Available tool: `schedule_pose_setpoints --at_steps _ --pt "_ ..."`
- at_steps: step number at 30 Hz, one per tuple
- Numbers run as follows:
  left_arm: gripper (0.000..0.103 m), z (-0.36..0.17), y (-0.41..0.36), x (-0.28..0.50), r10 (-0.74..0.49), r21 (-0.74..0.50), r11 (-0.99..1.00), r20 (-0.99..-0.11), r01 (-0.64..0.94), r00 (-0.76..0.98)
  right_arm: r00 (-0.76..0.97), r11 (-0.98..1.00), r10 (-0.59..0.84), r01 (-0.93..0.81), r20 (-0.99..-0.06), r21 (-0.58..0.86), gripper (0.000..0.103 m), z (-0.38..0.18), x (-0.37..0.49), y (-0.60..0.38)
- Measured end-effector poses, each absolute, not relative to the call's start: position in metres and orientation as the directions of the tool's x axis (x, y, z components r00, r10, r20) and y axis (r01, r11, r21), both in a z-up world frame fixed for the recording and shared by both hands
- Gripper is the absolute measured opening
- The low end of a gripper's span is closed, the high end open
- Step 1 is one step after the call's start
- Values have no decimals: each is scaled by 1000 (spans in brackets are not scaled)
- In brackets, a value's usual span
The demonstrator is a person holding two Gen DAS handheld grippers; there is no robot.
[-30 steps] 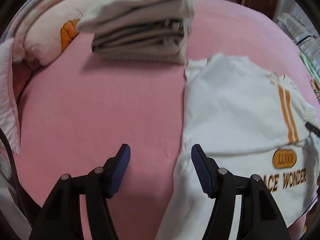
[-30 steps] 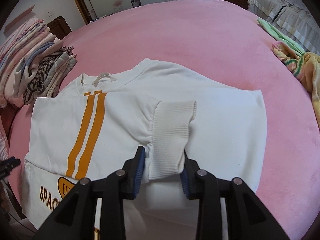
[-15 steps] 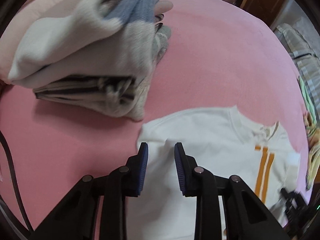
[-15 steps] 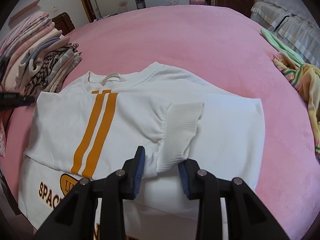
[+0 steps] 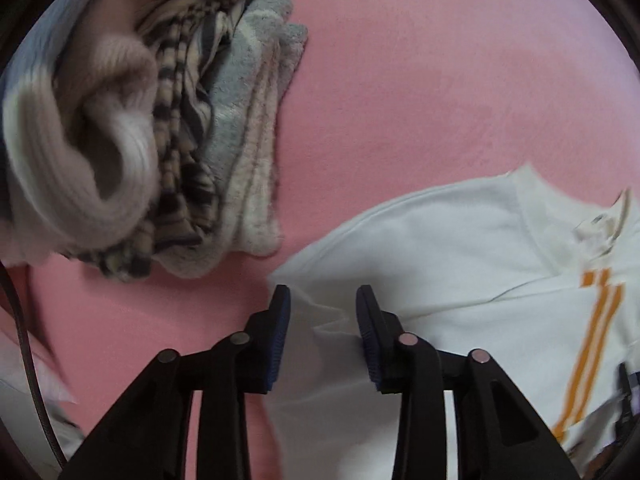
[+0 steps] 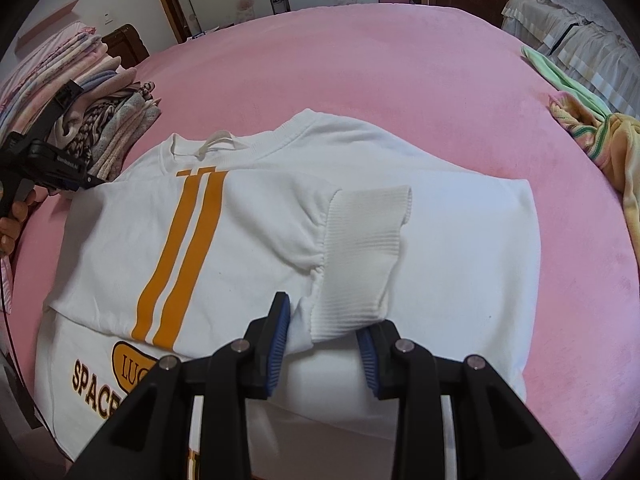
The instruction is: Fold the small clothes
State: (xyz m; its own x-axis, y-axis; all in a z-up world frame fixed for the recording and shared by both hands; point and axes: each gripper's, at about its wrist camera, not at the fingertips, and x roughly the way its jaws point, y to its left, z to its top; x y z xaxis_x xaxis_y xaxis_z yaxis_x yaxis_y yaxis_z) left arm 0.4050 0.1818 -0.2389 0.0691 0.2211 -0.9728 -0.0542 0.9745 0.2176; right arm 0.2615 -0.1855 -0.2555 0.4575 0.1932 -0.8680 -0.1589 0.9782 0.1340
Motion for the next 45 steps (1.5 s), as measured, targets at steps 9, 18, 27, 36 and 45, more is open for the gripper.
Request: schedule_pose_setpoints --at_steps 9,18,27,36,45 --pt "40 -232 152 397 606 661 732 -742 164 286 466 975 214 -150 -858 162 35 -258 260 -191" --pt "40 -210 176 390 369 428 885 -885 182 285 474 974 223 -151 -852 170 35 -254 259 -195" --pt "34 -203 196 338 273 346 920 -902 182 333 484 974 223 -145 -846 174 35 -253 256 -196" --pt "33 -211 230 308 169 213 972 -930 102 326 502 944 317 -87 -804 318 42 -246 261 -216" --pt "33 -221 239 285 135 174 980 -940 101 313 472 942 303 -13 -828 337 57 -248 303 -235"
